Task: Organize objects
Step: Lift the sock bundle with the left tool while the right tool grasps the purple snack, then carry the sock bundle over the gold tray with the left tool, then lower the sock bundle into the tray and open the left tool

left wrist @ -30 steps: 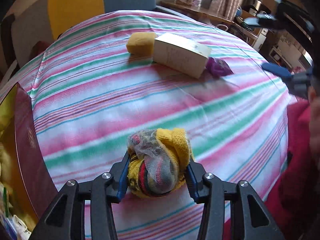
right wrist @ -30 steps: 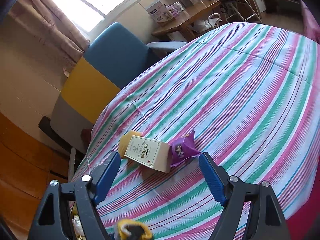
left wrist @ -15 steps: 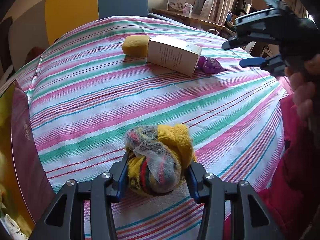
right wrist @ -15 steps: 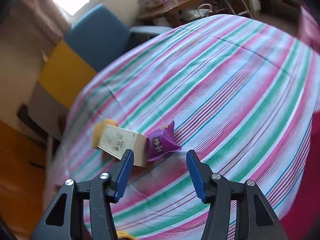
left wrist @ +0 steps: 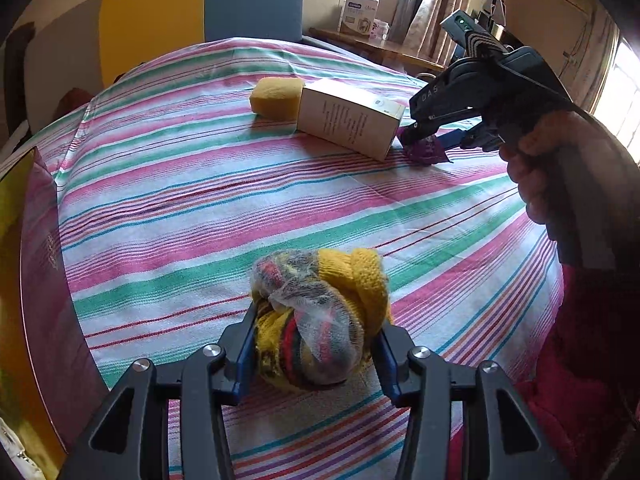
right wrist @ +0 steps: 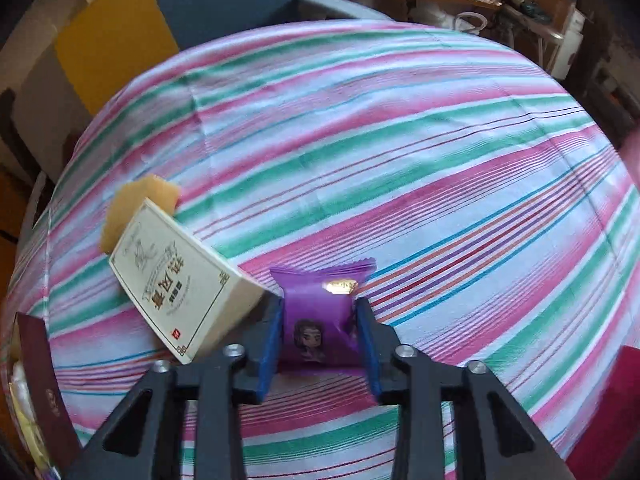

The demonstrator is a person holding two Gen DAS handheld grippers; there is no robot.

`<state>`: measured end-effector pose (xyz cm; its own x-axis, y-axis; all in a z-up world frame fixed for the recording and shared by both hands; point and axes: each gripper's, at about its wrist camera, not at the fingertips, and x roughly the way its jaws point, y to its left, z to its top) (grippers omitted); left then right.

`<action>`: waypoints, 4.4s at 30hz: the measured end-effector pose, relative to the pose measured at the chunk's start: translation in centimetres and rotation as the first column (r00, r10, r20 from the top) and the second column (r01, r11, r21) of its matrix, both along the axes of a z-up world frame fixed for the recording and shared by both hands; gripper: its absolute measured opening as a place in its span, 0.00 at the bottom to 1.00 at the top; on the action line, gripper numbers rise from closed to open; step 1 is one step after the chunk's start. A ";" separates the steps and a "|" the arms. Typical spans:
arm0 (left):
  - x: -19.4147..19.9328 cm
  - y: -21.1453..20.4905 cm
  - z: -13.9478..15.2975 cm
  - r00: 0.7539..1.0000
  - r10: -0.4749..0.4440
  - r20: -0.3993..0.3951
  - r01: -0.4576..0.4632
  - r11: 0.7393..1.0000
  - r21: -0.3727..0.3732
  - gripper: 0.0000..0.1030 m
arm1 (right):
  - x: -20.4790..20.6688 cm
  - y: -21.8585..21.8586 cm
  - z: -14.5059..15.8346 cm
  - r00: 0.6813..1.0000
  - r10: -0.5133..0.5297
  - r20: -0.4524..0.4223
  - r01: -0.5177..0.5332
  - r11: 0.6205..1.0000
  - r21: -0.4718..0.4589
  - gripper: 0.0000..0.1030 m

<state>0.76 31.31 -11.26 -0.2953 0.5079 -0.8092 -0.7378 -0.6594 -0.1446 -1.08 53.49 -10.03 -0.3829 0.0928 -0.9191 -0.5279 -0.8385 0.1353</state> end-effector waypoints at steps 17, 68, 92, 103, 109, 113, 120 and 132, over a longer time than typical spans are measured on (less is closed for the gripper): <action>0.5 0.1 0.0 0.999 -0.022 -0.028 0.021 1.000 -0.008 0.48 | -0.2 -0.1 -1.3 0.997 0.041 0.069 -0.043 0.998 0.036 0.29; -1.5 -19.0 10.8 0.915 0.380 -0.136 -0.357 0.919 0.164 0.43 | -1.1 -3.3 -1.8 0.986 0.111 0.126 -0.140 0.958 0.249 0.29; -7.4 -26.7 8.8 0.844 0.513 0.157 -0.536 0.814 0.224 0.42 | -1.3 -3.8 -1.9 0.981 0.131 0.144 -0.169 0.940 0.295 0.29; -14.3 -26.1 8.4 0.816 0.525 0.241 -0.575 0.782 0.243 0.42 | -1.3 -4.0 -1.8 0.978 0.140 0.154 -0.182 0.933 0.310 0.29; -19.5 -23.0 5.0 0.799 0.553 0.236 -0.588 0.801 0.113 0.43 | -1.5 -3.8 -1.8 0.978 0.141 0.155 -0.183 0.933 0.309 0.29; -22.7 -21.5 2.5 0.790 0.582 0.194 -0.597 0.802 0.019 0.46 | -1.5 -3.7 -1.8 0.978 0.142 0.155 -0.184 0.934 0.308 0.29; -24.3 -20.2 2.4 0.799 0.581 0.153 -0.586 0.810 -0.020 0.65 | -1.7 -3.7 -1.9 0.978 0.138 0.154 -0.180 0.935 0.304 0.30; -19.6 -22.1 6.6 0.808 0.589 -0.016 -0.589 0.808 0.015 0.72 | -1.7 -3.7 -1.8 0.979 0.133 0.152 -0.174 0.938 0.300 0.30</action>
